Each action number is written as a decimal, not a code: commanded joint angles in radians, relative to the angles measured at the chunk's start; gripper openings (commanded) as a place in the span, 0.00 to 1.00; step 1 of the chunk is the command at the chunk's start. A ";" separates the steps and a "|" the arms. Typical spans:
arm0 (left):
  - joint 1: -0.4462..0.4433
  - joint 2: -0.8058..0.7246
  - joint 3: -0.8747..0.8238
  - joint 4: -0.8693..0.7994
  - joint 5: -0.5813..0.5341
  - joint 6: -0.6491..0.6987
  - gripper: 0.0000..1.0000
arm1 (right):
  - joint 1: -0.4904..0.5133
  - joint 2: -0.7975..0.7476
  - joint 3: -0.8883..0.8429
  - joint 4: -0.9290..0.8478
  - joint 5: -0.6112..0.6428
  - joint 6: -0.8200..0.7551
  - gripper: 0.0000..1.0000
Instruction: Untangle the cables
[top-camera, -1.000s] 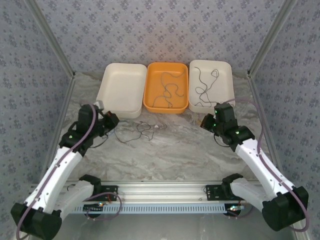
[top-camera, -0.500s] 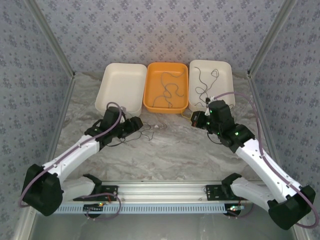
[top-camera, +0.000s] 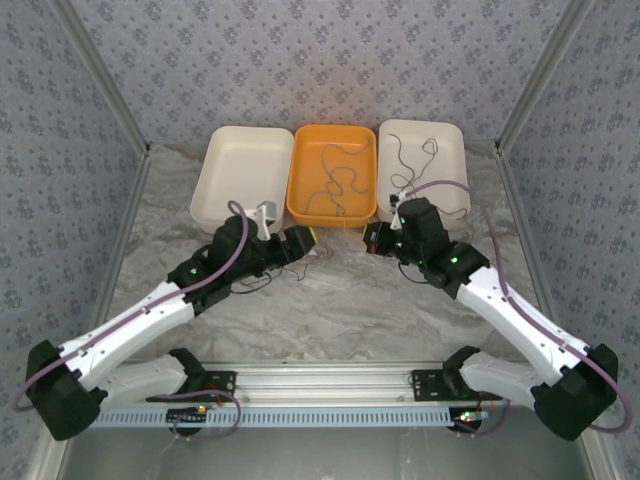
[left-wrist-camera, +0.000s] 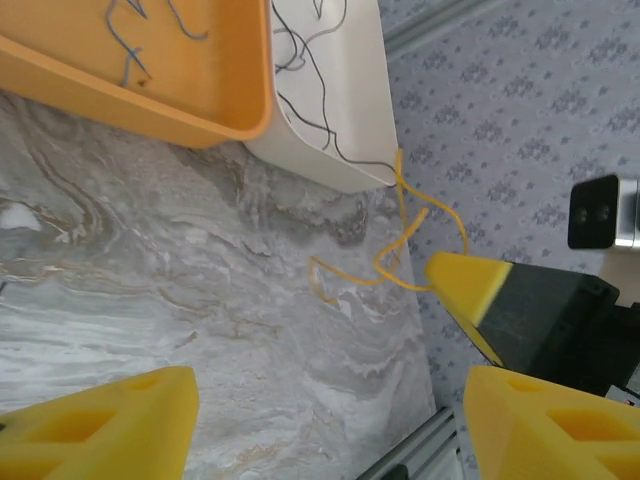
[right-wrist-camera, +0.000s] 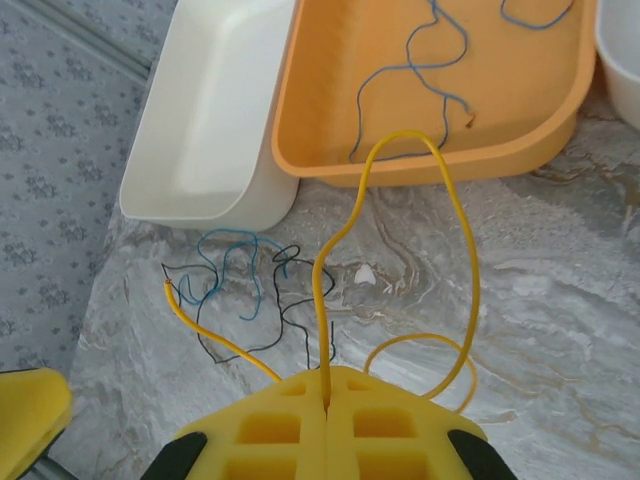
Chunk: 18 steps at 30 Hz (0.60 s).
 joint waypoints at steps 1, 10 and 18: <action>-0.038 0.084 0.088 0.059 -0.056 -0.008 0.73 | 0.036 0.030 0.029 0.036 0.013 0.010 0.00; -0.072 0.240 0.195 0.004 -0.076 0.040 0.61 | 0.108 0.073 0.045 0.072 0.041 0.030 0.00; -0.072 0.247 0.204 -0.056 -0.127 0.071 0.31 | 0.122 0.073 0.047 0.076 0.046 0.032 0.00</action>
